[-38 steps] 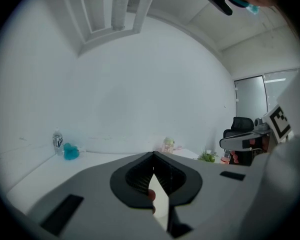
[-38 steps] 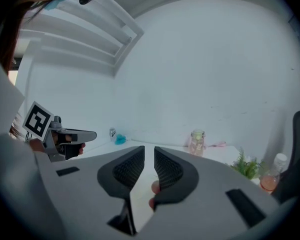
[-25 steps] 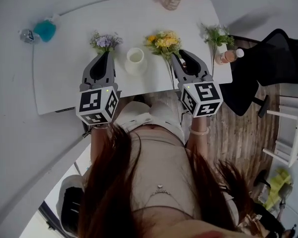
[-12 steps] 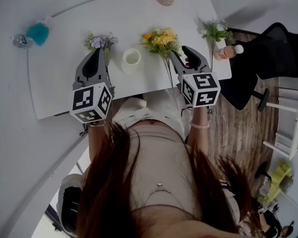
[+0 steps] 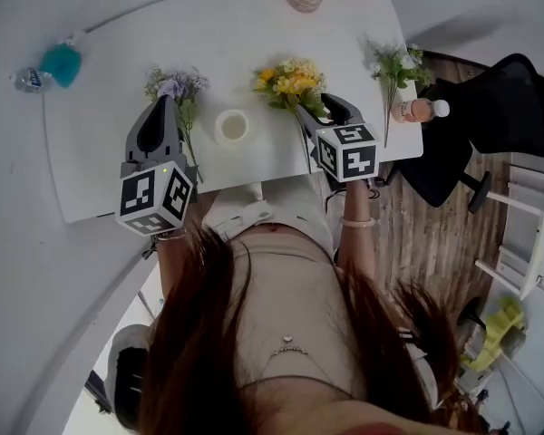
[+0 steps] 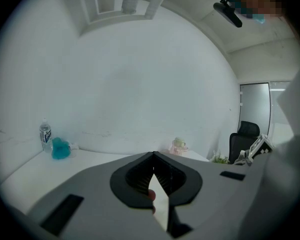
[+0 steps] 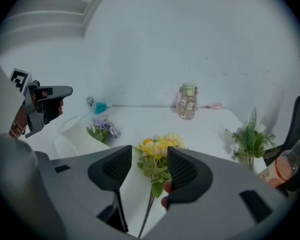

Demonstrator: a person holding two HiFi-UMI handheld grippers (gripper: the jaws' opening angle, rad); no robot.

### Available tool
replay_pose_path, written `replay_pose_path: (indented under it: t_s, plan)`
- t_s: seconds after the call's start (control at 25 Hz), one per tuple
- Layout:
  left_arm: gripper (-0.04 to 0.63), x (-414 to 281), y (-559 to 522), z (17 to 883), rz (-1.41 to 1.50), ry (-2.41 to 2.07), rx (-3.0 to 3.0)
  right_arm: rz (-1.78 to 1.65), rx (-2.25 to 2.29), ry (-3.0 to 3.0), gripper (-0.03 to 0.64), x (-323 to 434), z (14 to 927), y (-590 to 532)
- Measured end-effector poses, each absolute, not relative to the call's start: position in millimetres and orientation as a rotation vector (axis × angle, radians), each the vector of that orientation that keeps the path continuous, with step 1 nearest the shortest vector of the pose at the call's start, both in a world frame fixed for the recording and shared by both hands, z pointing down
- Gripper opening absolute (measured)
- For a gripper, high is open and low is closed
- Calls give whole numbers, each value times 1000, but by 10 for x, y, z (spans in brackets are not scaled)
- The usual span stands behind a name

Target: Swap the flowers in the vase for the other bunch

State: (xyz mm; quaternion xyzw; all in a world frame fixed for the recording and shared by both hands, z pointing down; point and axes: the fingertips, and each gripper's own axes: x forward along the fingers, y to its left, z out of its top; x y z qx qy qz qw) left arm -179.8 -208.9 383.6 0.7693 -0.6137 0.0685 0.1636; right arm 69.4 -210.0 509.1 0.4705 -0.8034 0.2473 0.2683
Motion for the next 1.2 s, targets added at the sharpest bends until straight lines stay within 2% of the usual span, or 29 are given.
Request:
replay_pose_path:
  t_s: [0.4, 0.92, 1.2]
  plan:
    - [3, -1845, -2259, 4035, 276, -1767, 2123, 807, 1162, -2050, 276, 676, 5709, -2303]
    - [3, -1772, -2413, 4128, 307, -1766, 2084, 953, 1038, -1919, 293, 654, 6281, -2417]
    - [3, -1826, -2471, 4237, 330, -1782, 2026, 991, 1026, -1821, 281, 663, 6501, -2492]
